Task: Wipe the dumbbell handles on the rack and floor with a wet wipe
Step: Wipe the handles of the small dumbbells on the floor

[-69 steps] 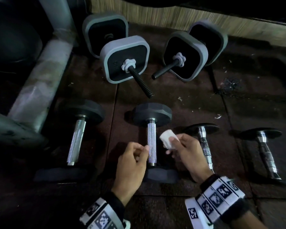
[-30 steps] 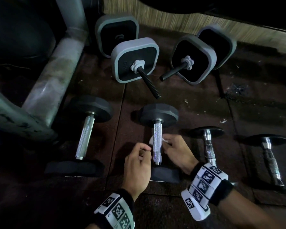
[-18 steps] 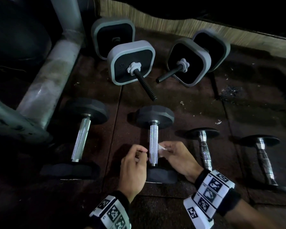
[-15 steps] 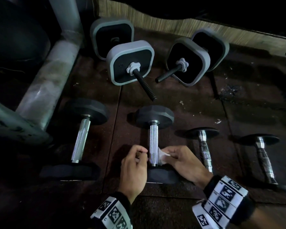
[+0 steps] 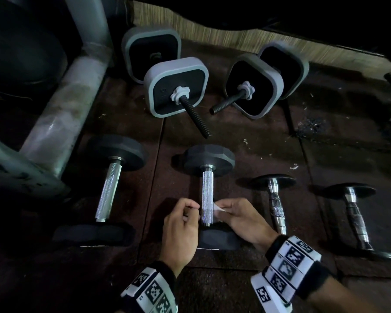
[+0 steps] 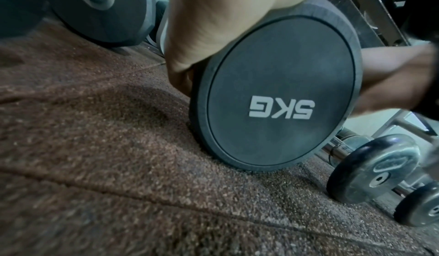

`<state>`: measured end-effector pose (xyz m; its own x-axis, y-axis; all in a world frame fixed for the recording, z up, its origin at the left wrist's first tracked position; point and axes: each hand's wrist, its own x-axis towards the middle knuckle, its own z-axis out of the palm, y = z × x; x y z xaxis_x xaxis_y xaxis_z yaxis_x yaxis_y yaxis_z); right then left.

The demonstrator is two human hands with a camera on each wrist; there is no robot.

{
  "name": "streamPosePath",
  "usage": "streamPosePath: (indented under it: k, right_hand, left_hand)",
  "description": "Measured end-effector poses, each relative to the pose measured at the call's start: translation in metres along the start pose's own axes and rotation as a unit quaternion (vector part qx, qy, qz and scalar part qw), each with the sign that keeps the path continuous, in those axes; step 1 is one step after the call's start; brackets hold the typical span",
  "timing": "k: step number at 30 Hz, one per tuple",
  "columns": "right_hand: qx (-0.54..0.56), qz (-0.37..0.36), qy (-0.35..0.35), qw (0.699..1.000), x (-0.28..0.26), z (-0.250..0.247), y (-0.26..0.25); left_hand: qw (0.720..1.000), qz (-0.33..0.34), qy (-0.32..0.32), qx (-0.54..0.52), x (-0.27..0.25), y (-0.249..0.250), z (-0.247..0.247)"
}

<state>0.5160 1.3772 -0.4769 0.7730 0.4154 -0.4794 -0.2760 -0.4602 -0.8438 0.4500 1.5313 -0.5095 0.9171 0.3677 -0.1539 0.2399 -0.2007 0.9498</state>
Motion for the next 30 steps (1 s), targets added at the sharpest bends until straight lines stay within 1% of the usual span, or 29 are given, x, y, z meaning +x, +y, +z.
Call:
streamPosePath:
  k: [1, 3, 4, 5, 7, 10, 13, 15, 16, 18, 20, 21, 22, 24, 26, 27, 29, 30]
  right_hand:
    - [-0.005, 0.001, -0.01, 1.0, 0.0, -0.002, 0.001]
    - [-0.019, 0.012, -0.051, 0.998, -0.007, -0.009, 0.001]
    - [-0.025, 0.015, -0.062, 0.998, -0.011, -0.01, -0.001]
    - [-0.029, 0.015, -0.054, 0.998, -0.012, -0.011, -0.001]
    - [-0.021, 0.01, 0.005, 1.0, -0.004, -0.008, -0.002]
    - [0.027, -0.013, 0.101, 0.994, 0.028, -0.006, -0.009]
    - [0.038, -0.039, 0.144, 0.988, 0.051, -0.008, -0.018]
    - [0.033, -0.03, 0.13, 0.991, 0.045, -0.008, -0.018]
    - [0.033, -0.022, 0.105, 0.994, 0.035, -0.008, -0.015]
    - [0.03, -0.007, 0.033, 0.999, 0.01, -0.011, -0.01]
    - [-0.021, -0.02, -0.019, 0.999, -0.011, -0.014, -0.006]
    - [-0.051, -0.034, -0.02, 0.998, -0.013, -0.014, -0.006]
    - [-0.076, -0.053, -0.004, 0.996, -0.012, -0.013, -0.007]
    - [-0.127, -0.101, 0.073, 0.984, 0.003, -0.011, -0.011]
    - [-0.166, -0.152, 0.161, 0.961, 0.029, -0.009, -0.014]
    - [-0.193, -0.18, 0.191, 0.946, 0.041, -0.008, -0.018]
    - [-0.244, -0.22, 0.217, 0.919, 0.059, -0.008, -0.025]
    - [-0.252, -0.223, 0.212, 0.918, 0.061, -0.008, -0.027]
  left_hand:
    - [1.0, 0.0, 0.002, -0.003, 0.0, 0.001, 0.0]
    - [1.0, 0.0, 0.007, -0.004, 0.0, 0.0, 0.001]
    - [1.0, 0.0, 0.009, -0.002, 0.0, 0.0, 0.001]
    - [1.0, 0.0, 0.009, 0.0, 0.0, -0.001, 0.001]
    - [1.0, -0.002, 0.005, 0.001, 0.0, 0.0, 0.001]
    - [1.0, -0.004, 0.0, -0.004, 0.0, 0.002, 0.0]
    - [1.0, -0.006, 0.001, -0.005, -0.001, 0.002, -0.001]
    - [1.0, -0.006, 0.004, -0.008, -0.001, 0.002, -0.001]
    - [1.0, -0.007, 0.005, -0.009, -0.001, 0.002, -0.001]
    - [1.0, -0.009, 0.005, -0.009, -0.002, 0.004, -0.001]
    - [1.0, -0.011, 0.004, -0.009, -0.002, 0.005, 0.0]
    - [1.0, -0.012, 0.003, -0.008, -0.002, 0.005, -0.001]
    - [1.0, -0.012, 0.002, -0.007, -0.002, 0.006, -0.001]
    - [1.0, -0.016, 0.001, -0.009, -0.003, 0.008, -0.001]
    - [1.0, -0.021, 0.003, -0.012, -0.004, 0.01, -0.002]
    - [1.0, -0.024, 0.003, -0.012, -0.003, 0.01, -0.002]
    - [1.0, -0.03, 0.0, -0.005, -0.002, 0.009, -0.002]
    - [1.0, -0.031, -0.001, -0.001, -0.002, 0.008, -0.003]
